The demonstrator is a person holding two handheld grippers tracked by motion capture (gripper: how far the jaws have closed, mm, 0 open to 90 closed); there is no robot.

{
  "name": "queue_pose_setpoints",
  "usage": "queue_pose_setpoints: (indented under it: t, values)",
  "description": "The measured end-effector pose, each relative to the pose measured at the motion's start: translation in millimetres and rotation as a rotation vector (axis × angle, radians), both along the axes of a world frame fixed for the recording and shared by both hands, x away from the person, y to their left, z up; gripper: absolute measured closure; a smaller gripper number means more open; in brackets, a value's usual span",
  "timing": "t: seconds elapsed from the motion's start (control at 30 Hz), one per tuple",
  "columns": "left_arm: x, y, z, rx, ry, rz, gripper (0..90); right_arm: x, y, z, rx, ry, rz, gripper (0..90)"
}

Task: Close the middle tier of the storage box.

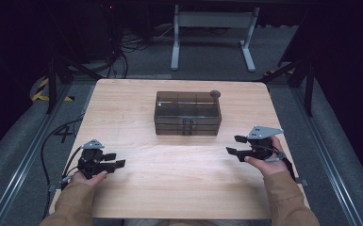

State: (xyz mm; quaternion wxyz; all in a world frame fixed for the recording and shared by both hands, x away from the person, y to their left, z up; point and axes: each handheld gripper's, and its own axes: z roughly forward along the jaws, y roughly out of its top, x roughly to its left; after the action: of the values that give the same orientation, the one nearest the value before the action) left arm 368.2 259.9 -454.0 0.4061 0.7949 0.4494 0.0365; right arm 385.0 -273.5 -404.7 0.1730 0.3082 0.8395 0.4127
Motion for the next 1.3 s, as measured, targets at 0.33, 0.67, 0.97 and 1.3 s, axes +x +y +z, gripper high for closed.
queue_pose_setpoints:
  t: [0.33, 0.67, 0.97, 1.3]
  values:
    - [1.8, -0.8, 0.5, -0.002, -0.002, -0.005, 42.4, 3.1, -24.5, -14.3, -0.013, 0.044, -0.015, 40.2]
    - [3.0, -0.9, 0.2, -0.001, 0.0, -0.001, 42.4, 7.2, -36.0, -31.0, -0.079, 0.09, -0.055, 40.1]
    - [3.4, -1.4, -0.1, -0.001, 0.002, -0.002, 42.4, 10.2, -46.0, -44.1, -0.088, 0.107, -0.053, 40.2]
    - [3.8, -1.8, -0.4, 0.002, 0.005, -0.009, 42.4, 11.1, -45.9, -53.6, -0.092, 0.111, -0.044, 40.9]
